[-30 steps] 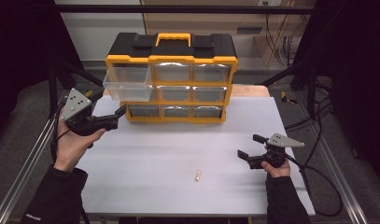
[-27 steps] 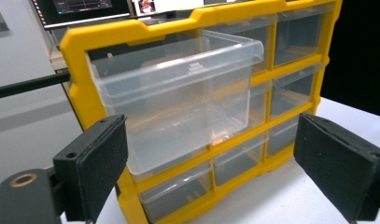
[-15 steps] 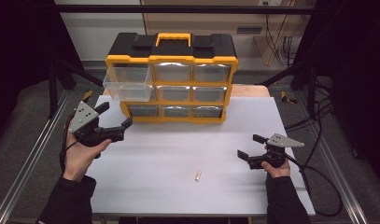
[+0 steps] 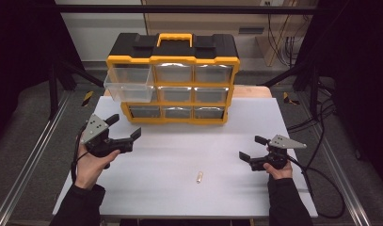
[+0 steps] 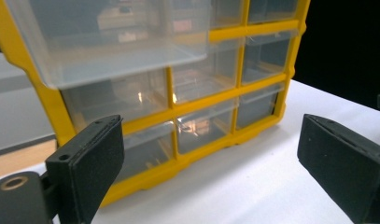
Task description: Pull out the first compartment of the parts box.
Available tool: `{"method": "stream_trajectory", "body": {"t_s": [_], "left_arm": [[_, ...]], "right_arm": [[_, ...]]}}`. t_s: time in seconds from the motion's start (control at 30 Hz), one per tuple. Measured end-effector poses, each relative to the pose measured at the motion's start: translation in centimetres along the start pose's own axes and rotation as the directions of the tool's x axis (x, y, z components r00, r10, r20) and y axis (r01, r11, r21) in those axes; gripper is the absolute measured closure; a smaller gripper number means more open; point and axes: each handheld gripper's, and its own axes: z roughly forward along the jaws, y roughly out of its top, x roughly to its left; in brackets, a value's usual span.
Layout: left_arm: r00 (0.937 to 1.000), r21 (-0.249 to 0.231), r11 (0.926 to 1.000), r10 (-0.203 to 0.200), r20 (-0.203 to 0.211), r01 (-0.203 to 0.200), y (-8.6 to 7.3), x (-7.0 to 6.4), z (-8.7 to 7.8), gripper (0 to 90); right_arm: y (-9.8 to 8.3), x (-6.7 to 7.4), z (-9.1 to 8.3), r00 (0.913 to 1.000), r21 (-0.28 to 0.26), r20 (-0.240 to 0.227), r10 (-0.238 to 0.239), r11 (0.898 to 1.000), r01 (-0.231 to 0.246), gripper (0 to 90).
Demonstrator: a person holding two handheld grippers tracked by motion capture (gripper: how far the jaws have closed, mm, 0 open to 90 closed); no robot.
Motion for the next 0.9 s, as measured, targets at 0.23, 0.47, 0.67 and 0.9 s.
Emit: {"method": "stream_trajectory", "body": {"t_s": [0.23, 0.47, 0.67, 0.9], "left_arm": [[0.9996, 0.047, 0.9988, -0.017, 0.021, 0.016, -1.7, -0.3, 0.9, 6.7], [0.9989, 0.075, 0.9972, -0.005, 0.047, 0.002, -2.5, -1.1, 1.7, 6.5], [0.9976, 0.105, 0.9943, 0.008, 0.069, -0.015, -3.2, -2.1, 2.4, 6.3], [0.9956, 0.120, 0.9924, 0.016, 0.092, -0.027, -3.5, -3.0, 2.8, 5.8]], "right_arm": [[0.0, 0.0, 0.0, 1.0000, 0.003, 0.001, 0.003, 1.000, -0.003, 0.8], [-0.1, 0.1, 0.1, 1.0000, 0.009, -0.002, 0.001, 1.000, -0.001, 0.8], [-0.2, 0.1, 0.2, 1.0000, 0.017, 0.003, -0.006, 1.000, 0.006, 0.9], [-0.2, 0.2, 0.3, 1.0000, 0.022, -0.004, -0.001, 1.000, 0.001, 0.9]]}}
